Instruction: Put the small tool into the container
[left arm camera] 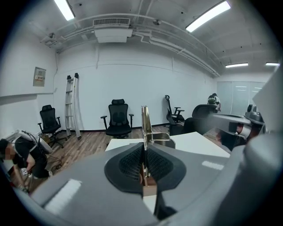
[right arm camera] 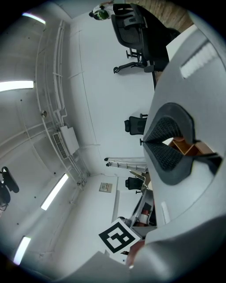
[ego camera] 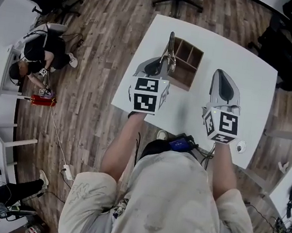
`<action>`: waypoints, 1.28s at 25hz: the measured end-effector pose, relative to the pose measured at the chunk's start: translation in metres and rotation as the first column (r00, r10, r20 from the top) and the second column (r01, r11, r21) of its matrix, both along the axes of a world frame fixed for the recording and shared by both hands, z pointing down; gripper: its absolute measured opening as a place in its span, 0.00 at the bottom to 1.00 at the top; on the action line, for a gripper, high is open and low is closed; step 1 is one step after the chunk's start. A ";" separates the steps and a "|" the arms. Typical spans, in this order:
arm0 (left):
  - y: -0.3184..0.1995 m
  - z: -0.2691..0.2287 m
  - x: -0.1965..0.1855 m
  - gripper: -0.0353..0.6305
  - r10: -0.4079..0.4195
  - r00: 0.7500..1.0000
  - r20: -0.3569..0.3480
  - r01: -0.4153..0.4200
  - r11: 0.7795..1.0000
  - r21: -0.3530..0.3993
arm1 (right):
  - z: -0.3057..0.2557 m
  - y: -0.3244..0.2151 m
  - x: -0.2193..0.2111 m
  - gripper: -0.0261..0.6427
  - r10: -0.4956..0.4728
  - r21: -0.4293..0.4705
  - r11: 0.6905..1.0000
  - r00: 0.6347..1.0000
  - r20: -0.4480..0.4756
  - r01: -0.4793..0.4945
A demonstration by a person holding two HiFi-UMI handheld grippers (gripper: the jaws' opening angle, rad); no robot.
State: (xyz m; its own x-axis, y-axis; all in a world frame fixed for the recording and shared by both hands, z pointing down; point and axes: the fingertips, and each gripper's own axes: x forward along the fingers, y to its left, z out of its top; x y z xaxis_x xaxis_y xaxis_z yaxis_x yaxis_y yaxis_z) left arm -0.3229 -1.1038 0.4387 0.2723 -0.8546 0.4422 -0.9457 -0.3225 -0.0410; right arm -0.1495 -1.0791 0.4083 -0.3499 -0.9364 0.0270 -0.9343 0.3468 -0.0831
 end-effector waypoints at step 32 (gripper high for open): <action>-0.064 0.084 -0.015 0.09 0.071 0.997 0.041 -0.049 0.917 -0.395 | 0.001 -0.005 0.001 0.05 0.040 -0.026 0.999 0.998 -0.040 -0.041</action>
State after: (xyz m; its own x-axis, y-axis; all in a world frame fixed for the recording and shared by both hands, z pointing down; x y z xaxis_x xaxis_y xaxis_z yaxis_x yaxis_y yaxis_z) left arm -0.3375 -1.1679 0.5225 0.2840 -0.5912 0.7549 -0.9240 -0.3789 0.0510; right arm -0.1481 -1.0842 0.4090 -0.3102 -0.9484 0.0652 -0.9502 0.3070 -0.0542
